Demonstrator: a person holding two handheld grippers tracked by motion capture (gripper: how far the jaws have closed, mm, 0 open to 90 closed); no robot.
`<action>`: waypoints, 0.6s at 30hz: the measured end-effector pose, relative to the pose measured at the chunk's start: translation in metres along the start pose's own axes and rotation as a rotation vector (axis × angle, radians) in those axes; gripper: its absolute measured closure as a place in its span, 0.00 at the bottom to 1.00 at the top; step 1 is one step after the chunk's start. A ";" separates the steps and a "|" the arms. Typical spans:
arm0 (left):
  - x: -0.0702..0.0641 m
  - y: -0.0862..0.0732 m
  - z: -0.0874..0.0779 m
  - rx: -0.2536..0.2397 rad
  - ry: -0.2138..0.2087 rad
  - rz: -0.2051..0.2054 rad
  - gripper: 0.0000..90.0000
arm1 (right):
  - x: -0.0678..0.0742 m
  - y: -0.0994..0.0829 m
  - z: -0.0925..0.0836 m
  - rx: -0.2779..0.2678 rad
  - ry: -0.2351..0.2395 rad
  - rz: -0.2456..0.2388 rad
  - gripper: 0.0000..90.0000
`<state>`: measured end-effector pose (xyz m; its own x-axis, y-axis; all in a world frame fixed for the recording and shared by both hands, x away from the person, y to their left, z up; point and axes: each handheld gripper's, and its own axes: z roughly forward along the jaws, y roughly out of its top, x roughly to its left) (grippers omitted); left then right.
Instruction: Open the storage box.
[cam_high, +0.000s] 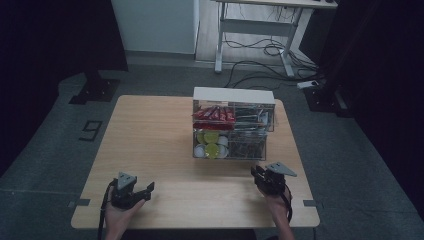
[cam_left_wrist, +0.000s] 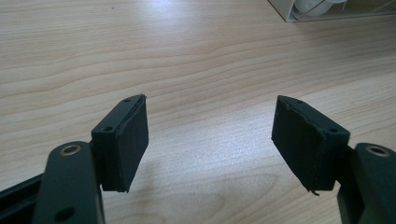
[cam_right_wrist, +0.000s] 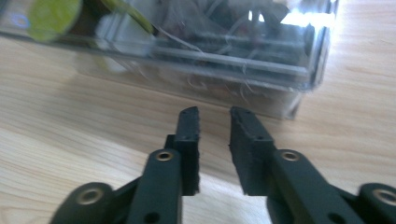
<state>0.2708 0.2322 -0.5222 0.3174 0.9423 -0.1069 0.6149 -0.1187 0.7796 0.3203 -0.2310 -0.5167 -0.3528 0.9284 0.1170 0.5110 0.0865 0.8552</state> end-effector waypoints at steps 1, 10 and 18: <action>0.001 -0.001 -0.002 -0.002 0.004 -0.007 0.31 | 0.000 0.003 0.000 -0.013 0.029 0.008 0.87; 0.004 -0.002 0.000 0.006 0.001 -0.025 0.31 | 0.006 0.007 0.000 -0.021 0.092 -0.021 0.99; 0.002 -0.003 0.003 0.020 -0.005 -0.018 0.31 | 0.017 0.009 0.005 -0.013 0.133 -0.038 0.99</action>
<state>0.2718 0.2335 -0.5266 0.3096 0.9428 -0.1238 0.6351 -0.1081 0.7649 0.3235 -0.2128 -0.5094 -0.4729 0.8683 0.1500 0.4856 0.1147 0.8666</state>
